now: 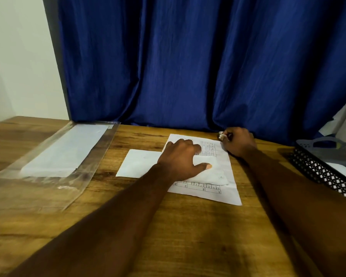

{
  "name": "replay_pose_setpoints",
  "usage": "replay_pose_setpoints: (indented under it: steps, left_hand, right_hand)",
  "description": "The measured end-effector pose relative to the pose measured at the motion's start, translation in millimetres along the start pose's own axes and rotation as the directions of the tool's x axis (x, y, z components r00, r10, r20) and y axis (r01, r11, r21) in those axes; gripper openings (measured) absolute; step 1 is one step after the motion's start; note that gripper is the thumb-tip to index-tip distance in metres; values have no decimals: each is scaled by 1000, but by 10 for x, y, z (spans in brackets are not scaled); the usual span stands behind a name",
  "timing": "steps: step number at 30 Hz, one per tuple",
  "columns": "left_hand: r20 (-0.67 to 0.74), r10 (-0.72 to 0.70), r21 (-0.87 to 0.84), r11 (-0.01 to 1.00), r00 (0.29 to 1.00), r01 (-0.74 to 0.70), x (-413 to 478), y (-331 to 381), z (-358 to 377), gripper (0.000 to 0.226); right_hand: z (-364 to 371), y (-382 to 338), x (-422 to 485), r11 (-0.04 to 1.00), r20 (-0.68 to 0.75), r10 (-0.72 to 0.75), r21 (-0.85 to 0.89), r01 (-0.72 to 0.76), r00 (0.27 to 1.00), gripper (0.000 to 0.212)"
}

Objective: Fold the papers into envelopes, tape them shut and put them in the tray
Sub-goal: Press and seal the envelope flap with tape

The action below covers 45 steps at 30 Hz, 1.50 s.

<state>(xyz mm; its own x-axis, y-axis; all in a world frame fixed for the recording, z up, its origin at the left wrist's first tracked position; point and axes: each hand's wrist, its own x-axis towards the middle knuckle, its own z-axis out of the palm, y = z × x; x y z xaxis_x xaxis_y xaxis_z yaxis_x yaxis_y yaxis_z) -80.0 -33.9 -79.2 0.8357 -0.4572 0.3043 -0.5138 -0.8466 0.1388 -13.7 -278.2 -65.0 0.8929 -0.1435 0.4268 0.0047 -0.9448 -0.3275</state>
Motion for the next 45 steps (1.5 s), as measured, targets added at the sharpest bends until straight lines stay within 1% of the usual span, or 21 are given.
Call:
replay_pose_setpoints:
  steps: [3, 6, 9, 11, 16, 18, 21, 25, 28, 32, 37, 42, 45]
  left_hand:
    - [-11, 4, -21, 1000, 1000, -4, -5, -7, -7, 68]
    - [-7, 3, -74, 997, 1000, -4, -23, -18, -1, 66]
    - [9, -5, -141, 990, 1000, 6, -44, -28, -7, 61]
    - [6, -18, -146, 989, 1000, 19, -46, -30, -22, 59]
    - [-26, -79, -220, 973, 996, 72, -27, -3, -40, 49]
    - [-45, -113, -238, 966, 993, 99, -23, 11, -62, 43]
    - [-110, -187, -269, 951, 976, 152, -24, 27, -126, 37]
    - [-153, -256, -319, 927, 955, 197, -2, -7, -144, 33]
    - [-169, -294, -385, 898, 941, 212, 7, -38, -138, 31]
    - [-198, -308, -462, 867, 931, 189, 15, -76, -140, 31]
    - [-248, -325, -461, 868, 913, 183, 20, -61, -174, 26]
    - [-248, -316, -548, 825, 916, 136, 51, -68, -184, 16]
    - [-271, -314, -535, 835, 910, 129, 50, -48, -203, 14]
  right_hand:
    - [-42, 22, -52, 995, -111, -41, 90, 51, 993, 5]
    - [-99, -40, -157, 975, -135, -58, 207, 86, 989, 9]
    - [-174, -136, -322, 964, -121, -146, 207, 169, 982, 15]
    - [-241, -201, -470, 958, -121, -207, 177, 227, 971, 17]
    - [-369, -329, -799, 935, -242, -258, 180, 305, 935, 21]
    - [-354, -380, -871, 931, -256, -284, 157, 329, 924, 22]
    - [-317, -475, -948, 937, -263, -310, 79, 341, 914, 24]
    - [-275, -547, -1001, 897, -246, -433, -28, 441, 867, 23]
    - [-259, -547, -1003, 880, -261, -468, -51, 472, 844, 23]
    - [-236, -553, -1019, 843, -330, -534, -140, 519, 779, 22]
    - [-233, -567, -1026, 796, -366, -604, -228, 561, 708, 21]
    - [-195, -600, -1039, 783, -364, -622, -273, 559, 693, 18]
    - [-212, -607, -1041, 776, -372, -631, -287, 562, 681, 18]
